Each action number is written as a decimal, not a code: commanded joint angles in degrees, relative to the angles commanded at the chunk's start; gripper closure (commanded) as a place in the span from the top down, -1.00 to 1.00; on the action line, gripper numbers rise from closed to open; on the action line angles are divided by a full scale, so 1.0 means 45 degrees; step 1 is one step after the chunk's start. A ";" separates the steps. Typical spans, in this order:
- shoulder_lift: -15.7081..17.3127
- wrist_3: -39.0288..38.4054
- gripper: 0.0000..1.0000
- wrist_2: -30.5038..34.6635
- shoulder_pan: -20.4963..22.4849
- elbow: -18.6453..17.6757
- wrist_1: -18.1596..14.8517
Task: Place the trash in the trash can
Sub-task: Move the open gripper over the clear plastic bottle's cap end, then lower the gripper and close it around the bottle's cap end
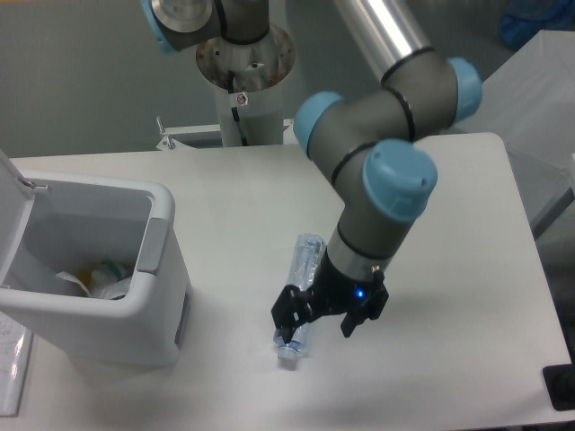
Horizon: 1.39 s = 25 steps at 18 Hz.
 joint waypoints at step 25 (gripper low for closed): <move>-0.1974 0.1054 0.98 0.2950 -0.1348 0.0176 -0.0039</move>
